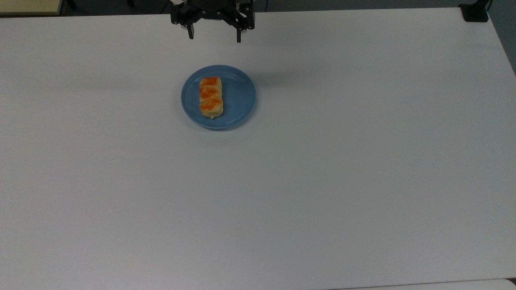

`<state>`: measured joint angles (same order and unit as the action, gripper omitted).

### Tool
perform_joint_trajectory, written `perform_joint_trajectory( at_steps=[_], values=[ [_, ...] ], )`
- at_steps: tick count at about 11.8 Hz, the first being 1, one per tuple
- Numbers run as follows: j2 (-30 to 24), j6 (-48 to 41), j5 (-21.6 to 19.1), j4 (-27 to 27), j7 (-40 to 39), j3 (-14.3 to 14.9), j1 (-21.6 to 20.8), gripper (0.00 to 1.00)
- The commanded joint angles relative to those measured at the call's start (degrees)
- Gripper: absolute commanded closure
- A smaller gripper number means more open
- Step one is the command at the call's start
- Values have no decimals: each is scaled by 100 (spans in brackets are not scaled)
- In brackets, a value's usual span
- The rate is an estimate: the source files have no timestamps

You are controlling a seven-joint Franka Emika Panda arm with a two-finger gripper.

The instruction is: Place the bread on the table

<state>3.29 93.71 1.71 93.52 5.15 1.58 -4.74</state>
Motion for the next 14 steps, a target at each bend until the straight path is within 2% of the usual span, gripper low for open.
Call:
perform_joint_trajectory(
  at_steps=[1, 8, 11, 12, 14],
  values=[
    [-92, -238, 4, -18, 22, -8, -1, 0],
    [-92, -230, 13, -18, 12, 18, -36, 0],
    [-30, -90, 4, 17, -285, 246, -98, 0],
    [5, 76, 4, 130, -356, 282, -98, 0],
    [84, 724, 22, 840, -366, 369, -98, 0]
  ],
)
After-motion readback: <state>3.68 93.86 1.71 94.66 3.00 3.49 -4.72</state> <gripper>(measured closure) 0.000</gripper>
